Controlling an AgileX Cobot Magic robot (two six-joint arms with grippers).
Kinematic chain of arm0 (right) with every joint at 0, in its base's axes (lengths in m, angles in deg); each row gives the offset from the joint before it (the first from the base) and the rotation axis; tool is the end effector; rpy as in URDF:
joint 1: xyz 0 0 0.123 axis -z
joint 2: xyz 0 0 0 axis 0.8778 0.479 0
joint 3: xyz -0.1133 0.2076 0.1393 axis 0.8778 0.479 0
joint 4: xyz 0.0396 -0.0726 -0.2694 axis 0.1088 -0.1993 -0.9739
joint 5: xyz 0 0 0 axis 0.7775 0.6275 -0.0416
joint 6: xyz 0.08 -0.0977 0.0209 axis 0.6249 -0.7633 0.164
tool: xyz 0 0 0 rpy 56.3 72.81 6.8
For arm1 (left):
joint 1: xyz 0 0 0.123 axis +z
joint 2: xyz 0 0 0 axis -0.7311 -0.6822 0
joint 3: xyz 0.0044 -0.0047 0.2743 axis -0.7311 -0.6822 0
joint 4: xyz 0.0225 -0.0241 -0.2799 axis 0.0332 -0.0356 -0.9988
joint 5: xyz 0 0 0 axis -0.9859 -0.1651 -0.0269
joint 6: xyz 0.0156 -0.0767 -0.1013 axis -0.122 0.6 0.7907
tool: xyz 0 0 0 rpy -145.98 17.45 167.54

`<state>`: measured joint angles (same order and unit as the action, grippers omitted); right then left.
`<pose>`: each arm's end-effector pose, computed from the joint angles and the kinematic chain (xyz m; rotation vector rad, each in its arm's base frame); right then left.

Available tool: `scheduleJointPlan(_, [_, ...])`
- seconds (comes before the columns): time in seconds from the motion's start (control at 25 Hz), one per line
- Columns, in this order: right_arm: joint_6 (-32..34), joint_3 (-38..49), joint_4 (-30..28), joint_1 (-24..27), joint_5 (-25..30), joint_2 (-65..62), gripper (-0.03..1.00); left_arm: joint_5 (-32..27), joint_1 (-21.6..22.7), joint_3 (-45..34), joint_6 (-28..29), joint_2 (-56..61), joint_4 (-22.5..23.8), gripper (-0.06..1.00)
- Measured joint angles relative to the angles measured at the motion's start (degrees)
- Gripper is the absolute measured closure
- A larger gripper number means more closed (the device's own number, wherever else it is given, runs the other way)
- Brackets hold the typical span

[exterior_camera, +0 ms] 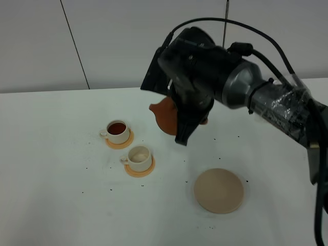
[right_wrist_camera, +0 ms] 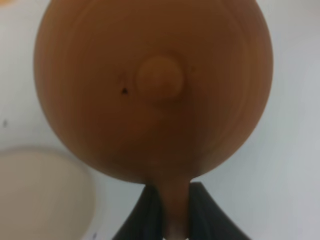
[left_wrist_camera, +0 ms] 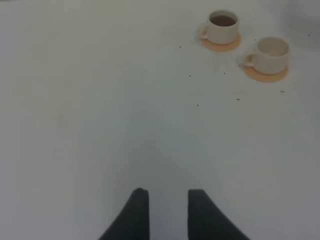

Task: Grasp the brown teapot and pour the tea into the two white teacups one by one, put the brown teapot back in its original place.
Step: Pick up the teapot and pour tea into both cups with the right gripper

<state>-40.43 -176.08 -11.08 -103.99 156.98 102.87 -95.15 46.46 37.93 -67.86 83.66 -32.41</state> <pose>0.4024 0.3097 0.2092 -1.6042 2.2640 -0.4528 0.0649 0.0016 0.2794 0.0905 2.0121 0.0697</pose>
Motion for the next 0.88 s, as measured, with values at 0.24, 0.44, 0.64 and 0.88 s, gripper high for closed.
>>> scheduleJointPlan(0.24, [7.02,7.57,-7.01,-4.93,0.05,-1.28,0.87,0.0,0.0,0.0,0.0,0.0,0.0,0.69])
scheduleJointPlan(0.44, [10.55,12.19,-11.0,-7.57,-4.14,-1.28,0.87,0.0,0.0,0.0,0.0,0.0,0.0,0.69])
scheduleJointPlan(0.64, [13.08,16.85,-14.1,-7.88,-12.07,-1.28,0.87,0.0,0.0,0.0,0.0,0.0,0.0,0.69])
scheduleJointPlan(0.88, [14.71,19.83,-21.22,-8.32,-15.88,-1.28,0.87,0.0,0.0,0.0,0.0,0.0,0.0,0.69])
